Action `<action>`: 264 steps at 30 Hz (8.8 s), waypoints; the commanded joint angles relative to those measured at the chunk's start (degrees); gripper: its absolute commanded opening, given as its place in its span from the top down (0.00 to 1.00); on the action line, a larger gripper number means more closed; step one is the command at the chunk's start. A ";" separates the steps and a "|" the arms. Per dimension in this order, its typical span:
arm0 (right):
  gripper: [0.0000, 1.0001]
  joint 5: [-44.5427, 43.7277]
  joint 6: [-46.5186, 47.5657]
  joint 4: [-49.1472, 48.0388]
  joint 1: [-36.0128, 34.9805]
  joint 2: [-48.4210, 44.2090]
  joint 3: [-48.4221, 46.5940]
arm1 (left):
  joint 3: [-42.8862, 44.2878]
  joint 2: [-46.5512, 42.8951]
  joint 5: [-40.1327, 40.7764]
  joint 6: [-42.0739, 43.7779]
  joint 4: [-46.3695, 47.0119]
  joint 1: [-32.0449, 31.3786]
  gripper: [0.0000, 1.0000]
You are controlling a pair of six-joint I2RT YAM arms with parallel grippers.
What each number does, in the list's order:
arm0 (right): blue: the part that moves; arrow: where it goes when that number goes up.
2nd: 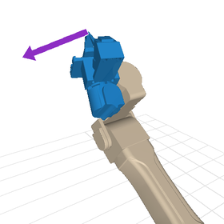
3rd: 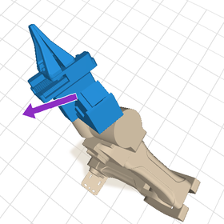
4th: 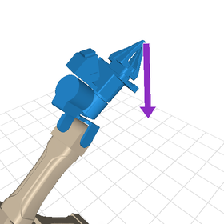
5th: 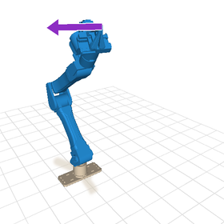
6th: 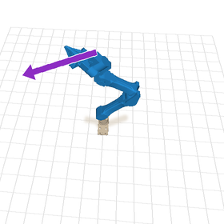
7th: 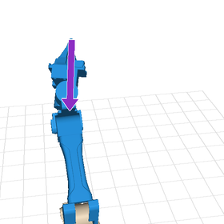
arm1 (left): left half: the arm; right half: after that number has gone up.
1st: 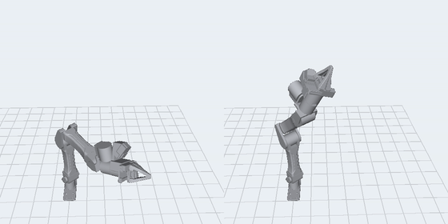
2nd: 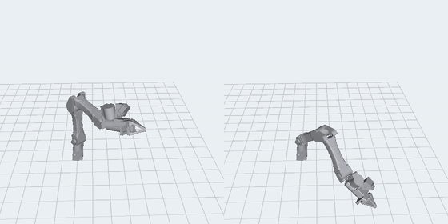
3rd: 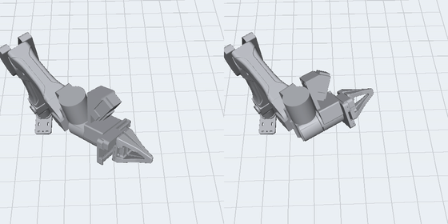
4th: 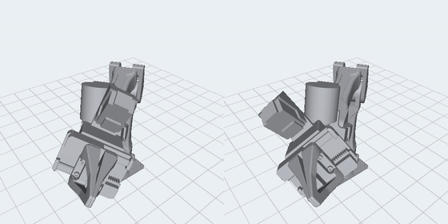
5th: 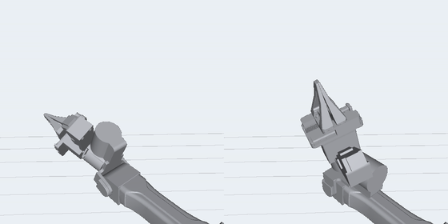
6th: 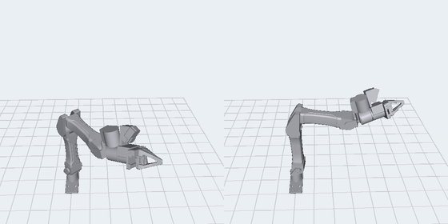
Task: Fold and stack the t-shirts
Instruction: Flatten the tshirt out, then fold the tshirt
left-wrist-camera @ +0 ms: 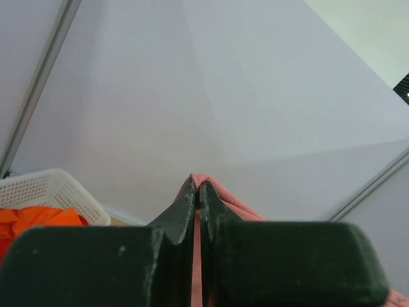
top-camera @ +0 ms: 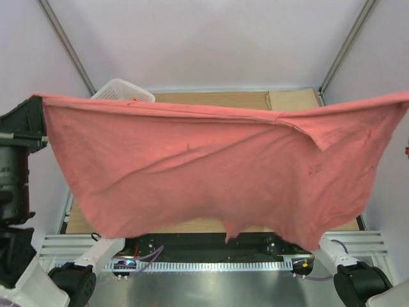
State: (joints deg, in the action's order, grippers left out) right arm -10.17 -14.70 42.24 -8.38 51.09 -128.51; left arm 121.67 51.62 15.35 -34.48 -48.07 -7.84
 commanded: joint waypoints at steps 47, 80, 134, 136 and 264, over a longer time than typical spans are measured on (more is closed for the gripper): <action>0.98 7.27 -5.51 -2.61 2.32 50.52 28.21 | -24.81 57.64 -0.76 10.92 8.00 4.32 1.00; 0.99 15.01 -7.71 21.48 2.49 30.74 54.24 | -36.32 56.84 0.64 12.68 -10.20 4.32 1.00; 0.94 13.25 -5.17 14.10 5.39 37.68 63.29 | -38.43 61.24 3.10 10.14 -9.76 4.23 1.00; 0.94 12.99 -5.08 14.27 5.31 37.59 63.03 | -38.61 59.84 3.28 9.70 -10.28 4.23 1.00; 0.42 22.75 -16.16 13.04 -19.32 40.75 61.47 | -43.01 45.94 -6.21 3.98 -12.92 -10.80 0.57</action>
State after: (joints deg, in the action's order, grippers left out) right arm 15.55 -30.79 56.40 -30.81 94.61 -61.80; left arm 76.49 97.34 10.20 -29.85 -60.31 -18.52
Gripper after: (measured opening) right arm 0.572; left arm 0.436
